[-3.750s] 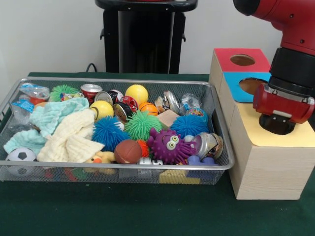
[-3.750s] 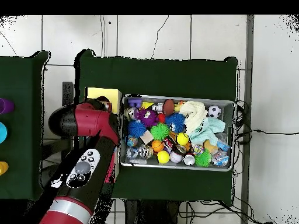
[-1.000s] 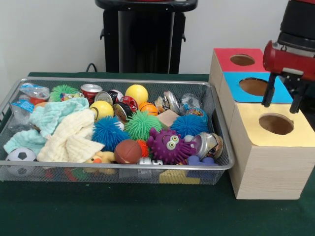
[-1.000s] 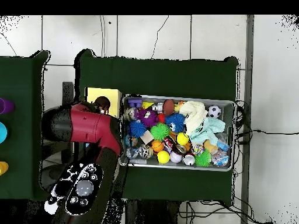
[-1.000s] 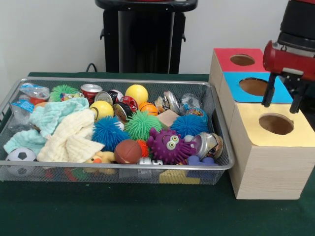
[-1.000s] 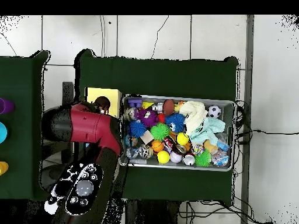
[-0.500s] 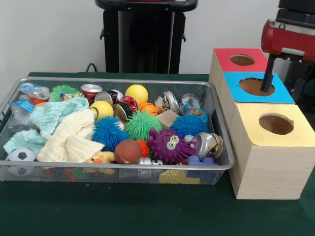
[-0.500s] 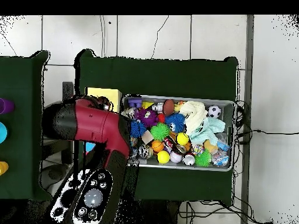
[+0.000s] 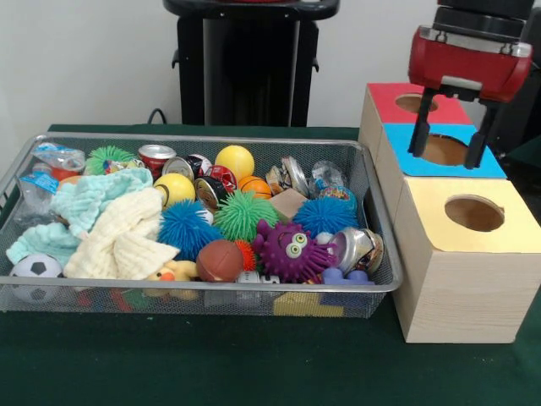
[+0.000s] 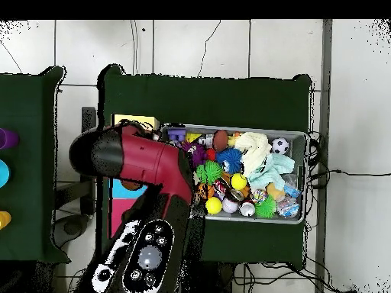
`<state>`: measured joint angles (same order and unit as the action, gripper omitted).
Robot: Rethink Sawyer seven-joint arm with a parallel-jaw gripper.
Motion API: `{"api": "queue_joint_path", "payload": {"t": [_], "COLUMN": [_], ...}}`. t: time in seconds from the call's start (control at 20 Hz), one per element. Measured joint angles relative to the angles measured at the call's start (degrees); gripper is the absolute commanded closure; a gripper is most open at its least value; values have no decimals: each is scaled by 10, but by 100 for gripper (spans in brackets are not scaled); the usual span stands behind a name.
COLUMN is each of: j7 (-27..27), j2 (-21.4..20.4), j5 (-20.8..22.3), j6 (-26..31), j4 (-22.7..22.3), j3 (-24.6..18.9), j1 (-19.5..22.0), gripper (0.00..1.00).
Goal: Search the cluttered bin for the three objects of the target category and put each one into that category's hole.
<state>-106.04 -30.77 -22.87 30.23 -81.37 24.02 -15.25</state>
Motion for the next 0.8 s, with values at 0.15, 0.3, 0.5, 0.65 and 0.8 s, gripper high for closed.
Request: {"api": "queue_joint_path", "payload": {"t": [0.15,0.3,0.5,0.65,0.8], "j7": [0,0,0,0,0], "j2": [-4,-7,-13,-15,-18], "j5": [13,25,48,55,65], "j6": [0,0,0,0,0], "j4": [-8,-15,-27,-29,-31], "j3": [-9,-16,-21,-21,-21], "j1": [13,23,32,34,35], "gripper": [0,0,0,0,0]}}
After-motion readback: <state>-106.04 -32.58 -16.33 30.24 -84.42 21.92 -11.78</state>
